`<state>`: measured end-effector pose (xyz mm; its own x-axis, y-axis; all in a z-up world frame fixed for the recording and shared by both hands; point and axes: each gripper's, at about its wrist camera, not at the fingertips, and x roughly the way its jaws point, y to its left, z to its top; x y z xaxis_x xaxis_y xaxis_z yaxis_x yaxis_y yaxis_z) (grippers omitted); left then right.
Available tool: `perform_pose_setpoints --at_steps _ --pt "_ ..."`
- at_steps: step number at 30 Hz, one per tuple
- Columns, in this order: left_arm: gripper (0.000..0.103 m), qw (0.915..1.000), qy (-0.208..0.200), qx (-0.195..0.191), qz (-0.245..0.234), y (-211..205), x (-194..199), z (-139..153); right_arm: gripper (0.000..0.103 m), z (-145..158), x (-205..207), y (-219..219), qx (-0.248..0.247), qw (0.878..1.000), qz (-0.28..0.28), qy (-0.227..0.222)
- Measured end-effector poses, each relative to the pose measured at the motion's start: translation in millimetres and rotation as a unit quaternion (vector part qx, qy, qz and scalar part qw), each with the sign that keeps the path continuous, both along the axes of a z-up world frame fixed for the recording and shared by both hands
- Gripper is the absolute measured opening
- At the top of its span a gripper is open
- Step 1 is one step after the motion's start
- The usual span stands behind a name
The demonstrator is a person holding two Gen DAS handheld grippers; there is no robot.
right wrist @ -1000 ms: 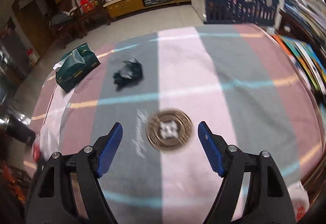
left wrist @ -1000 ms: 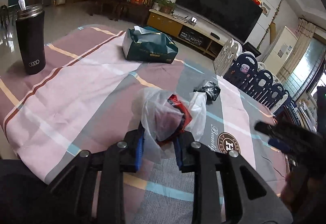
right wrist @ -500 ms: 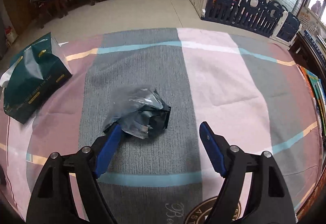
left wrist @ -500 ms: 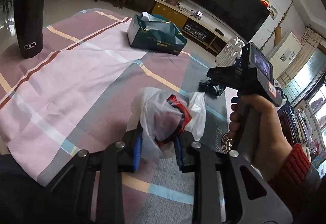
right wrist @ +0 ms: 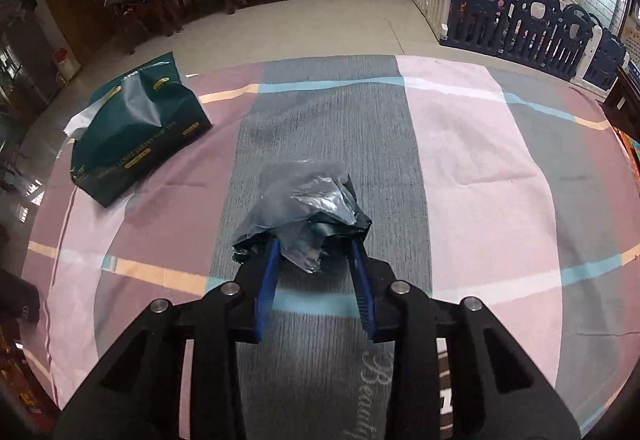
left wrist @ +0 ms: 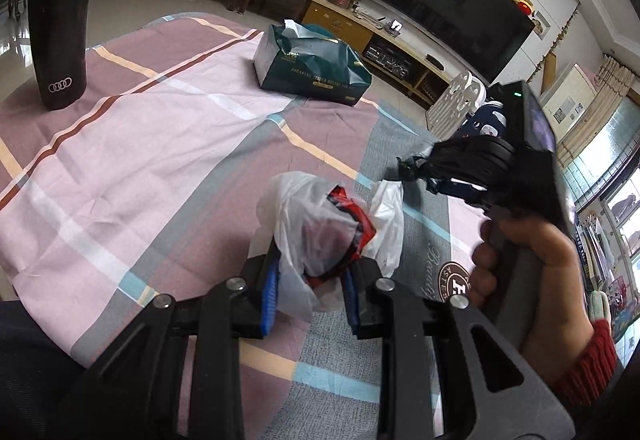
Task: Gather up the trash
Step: 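Carry the white bag and black bag over the wastebasket and release both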
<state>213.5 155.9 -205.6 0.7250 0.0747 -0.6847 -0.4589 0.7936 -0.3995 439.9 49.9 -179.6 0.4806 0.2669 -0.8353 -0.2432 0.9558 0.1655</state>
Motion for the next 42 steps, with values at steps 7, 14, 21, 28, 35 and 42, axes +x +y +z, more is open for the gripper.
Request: perform_pose_setpoints --at_steps 7,14,21,28,35,42 --pt "0.027 0.9999 0.004 0.007 -0.007 -3.7 1.4 0.4 0.035 27.3 -73.4 -49.6 -0.005 1.0 0.011 -0.029" --pt "0.026 0.9993 0.006 0.026 -0.026 -12.3 4.3 2.0 0.035 26.3 -142.1 -102.8 -0.02 0.999 -0.022 -0.022" --pt "0.024 0.9969 -0.001 0.064 -0.046 -24.6 1.0 12.6 0.035 36.8 -200.6 -134.2 -0.02 0.999 -0.036 -0.032" --pt "0.024 0.9951 -0.003 0.073 -0.066 -51.9 -33.2 45.2 0.035 72.9 -257.5 -173.0 -0.021 0.994 -0.063 -0.091" --pt "0.024 0.9803 -0.063 0.137 -0.127 -107.1 -78.7 114.2 0.035 106.6 -307.4 -227.0 -0.009 0.986 -0.108 -0.128" --pt "0.024 0.9653 -0.116 0.164 -0.167 -152.6 -122.3 169.9 0.035 133.6 -351.4 -270.3 0.008 0.978 -0.134 -0.161"
